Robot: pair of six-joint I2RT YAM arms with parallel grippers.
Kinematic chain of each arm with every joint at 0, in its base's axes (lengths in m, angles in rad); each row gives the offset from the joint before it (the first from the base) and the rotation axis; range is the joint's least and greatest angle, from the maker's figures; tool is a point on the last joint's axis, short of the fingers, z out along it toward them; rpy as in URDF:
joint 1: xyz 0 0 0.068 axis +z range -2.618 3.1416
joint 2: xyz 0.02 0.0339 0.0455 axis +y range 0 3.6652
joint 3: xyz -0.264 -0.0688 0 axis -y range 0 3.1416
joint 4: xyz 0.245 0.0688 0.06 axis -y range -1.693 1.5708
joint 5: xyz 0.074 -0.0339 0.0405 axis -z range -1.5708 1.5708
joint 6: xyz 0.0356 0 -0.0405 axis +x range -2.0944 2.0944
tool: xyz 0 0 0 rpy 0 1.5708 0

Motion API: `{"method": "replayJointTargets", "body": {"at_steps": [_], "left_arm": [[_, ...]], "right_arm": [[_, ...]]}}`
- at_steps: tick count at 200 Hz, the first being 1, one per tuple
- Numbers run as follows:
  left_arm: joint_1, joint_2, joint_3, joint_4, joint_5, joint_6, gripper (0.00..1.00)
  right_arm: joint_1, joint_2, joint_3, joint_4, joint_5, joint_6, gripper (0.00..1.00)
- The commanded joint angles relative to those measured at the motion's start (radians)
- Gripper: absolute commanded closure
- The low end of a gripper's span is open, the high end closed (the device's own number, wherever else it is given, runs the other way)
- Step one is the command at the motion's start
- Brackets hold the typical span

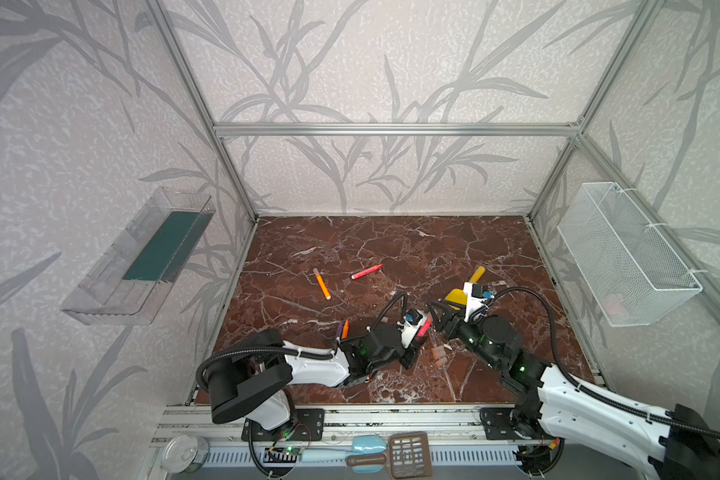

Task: Insert the pens into the pen caps
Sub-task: 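Push the cap down onto the marker while the left gripper holds it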

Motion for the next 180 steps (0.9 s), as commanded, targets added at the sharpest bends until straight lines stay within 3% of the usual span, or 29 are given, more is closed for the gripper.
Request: {"method": "replayJointTargets", "body": {"at_steps": [1,29,105,144,180], "left_arm": [[-0.009,0.008,0.034,0.008,-0.018,0.025,1.00],[-0.013,0.008,0.038,0.006,-0.018,0.027,1.00],[-0.013,0.011,0.058,-0.019,-0.079,0.031,1.00],[-0.013,-0.027,0.165,-0.144,-0.196,0.063,1.00],[0.008,-0.077,0.225,-0.193,-0.252,0.112,1.00]], "right_arm": [[-0.006,0.033,0.018,0.001,-0.004,0.009,0.43],[-0.012,0.074,0.029,0.015,-0.023,0.019,0.48],[-0.013,0.104,0.037,0.022,-0.079,0.024,1.00],[-0.004,0.159,0.014,0.114,-0.185,0.062,1.00],[0.031,0.207,0.012,0.140,-0.164,0.066,1.00]]}}
